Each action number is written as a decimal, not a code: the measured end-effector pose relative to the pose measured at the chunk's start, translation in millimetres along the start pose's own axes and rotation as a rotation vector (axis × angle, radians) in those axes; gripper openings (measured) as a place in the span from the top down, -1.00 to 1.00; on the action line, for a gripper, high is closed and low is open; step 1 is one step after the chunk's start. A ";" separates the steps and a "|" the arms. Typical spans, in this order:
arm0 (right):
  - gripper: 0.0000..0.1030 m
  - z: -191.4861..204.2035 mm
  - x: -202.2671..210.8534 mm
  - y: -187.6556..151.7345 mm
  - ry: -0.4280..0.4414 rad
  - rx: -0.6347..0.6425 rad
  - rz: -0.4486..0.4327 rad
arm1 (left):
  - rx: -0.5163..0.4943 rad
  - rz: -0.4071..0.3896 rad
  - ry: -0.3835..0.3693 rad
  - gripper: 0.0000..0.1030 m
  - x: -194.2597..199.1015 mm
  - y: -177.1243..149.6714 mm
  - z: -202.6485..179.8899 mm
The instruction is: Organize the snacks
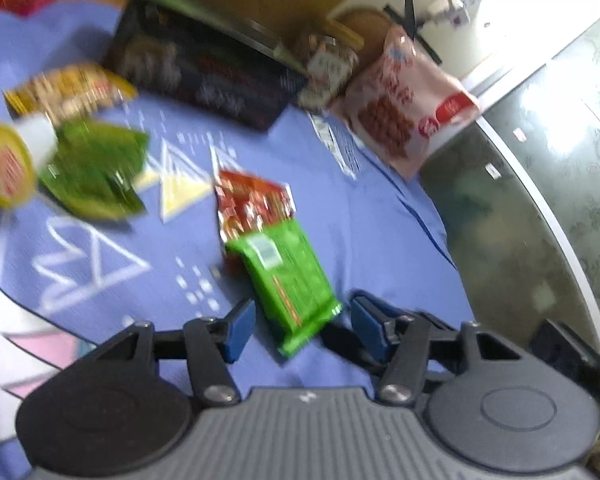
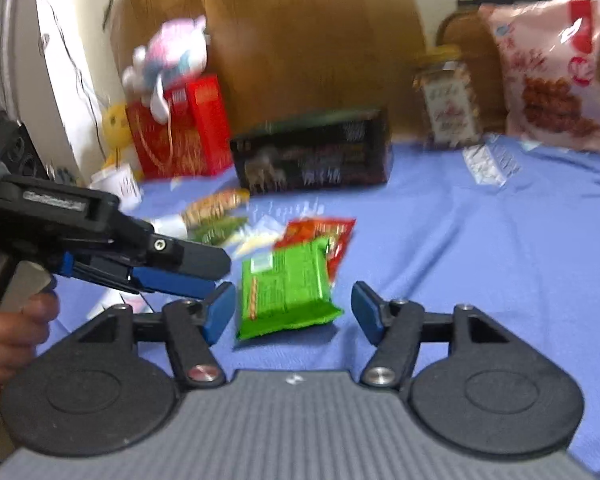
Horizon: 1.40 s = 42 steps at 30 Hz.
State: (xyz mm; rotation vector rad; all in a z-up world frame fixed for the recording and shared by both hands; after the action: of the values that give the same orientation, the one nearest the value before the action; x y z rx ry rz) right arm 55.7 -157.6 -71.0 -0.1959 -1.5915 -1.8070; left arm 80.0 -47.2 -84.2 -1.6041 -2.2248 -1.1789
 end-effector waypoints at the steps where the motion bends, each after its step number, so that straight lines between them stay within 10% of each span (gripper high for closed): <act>1: -0.29 1.7 -4.8 -4.7 0.002 0.003 0.027 | 0.008 0.013 -0.005 0.00 -5.1 -2.3 1.0; 12: 0.03 29.9 13.5 -1.2 -0.008 0.054 -0.038 | -0.037 -0.005 0.059 0.19 3.7 -2.1 4.9; 36: -0.06 20.6 3.7 -16.9 0.024 -0.002 0.017 | -0.037 -0.054 0.079 0.05 24.5 3.4 13.7; 42: -0.02 34.6 -8.0 -13.5 -0.027 0.083 0.006 | -0.070 -0.040 0.098 0.40 7.5 -5.8 17.2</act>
State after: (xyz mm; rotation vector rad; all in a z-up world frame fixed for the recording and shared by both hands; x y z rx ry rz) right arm 42.1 -122.8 -78.3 -0.1867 -1.6791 -1.7372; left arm 77.2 -30.8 -94.7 -1.4979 -2.1875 -1.3307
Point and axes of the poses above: each gripper's, at about its wrist camera, not at the fingertips, and x roughly against the way its jaws point, z to its left, y to its top, the point moved 9 cm from there along -x, roughly the way its jaws point, and after that the axes turned 3 degrees about -y, right-handed, at the moved point
